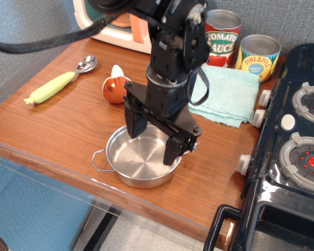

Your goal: Place the mushroom on the napkin.

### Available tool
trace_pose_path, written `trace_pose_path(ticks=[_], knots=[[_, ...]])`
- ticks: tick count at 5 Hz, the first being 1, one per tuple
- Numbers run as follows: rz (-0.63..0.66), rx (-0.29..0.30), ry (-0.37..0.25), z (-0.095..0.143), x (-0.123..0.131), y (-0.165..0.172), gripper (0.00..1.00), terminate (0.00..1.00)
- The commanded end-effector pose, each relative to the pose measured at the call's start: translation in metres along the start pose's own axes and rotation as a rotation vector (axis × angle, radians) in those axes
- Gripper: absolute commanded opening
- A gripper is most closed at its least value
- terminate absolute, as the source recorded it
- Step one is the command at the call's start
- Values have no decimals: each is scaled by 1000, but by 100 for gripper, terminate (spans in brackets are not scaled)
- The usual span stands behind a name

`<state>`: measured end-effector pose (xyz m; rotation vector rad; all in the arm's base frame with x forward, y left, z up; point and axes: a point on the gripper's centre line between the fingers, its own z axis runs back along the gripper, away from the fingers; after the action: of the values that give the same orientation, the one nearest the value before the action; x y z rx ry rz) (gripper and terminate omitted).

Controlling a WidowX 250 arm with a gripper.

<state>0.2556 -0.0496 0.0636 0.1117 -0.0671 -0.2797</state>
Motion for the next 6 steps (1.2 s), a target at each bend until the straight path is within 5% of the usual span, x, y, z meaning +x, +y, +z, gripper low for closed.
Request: trace_pose_path(ticks=[1, 2, 4, 6], knots=[[212, -47, -16, 10, 51, 61, 100, 0], [362, -45, -22, 9, 67, 103, 100, 0], [609, -24, 18, -13, 58, 166, 100, 0], [581, 15, 62, -28, 55, 161, 100, 0]])
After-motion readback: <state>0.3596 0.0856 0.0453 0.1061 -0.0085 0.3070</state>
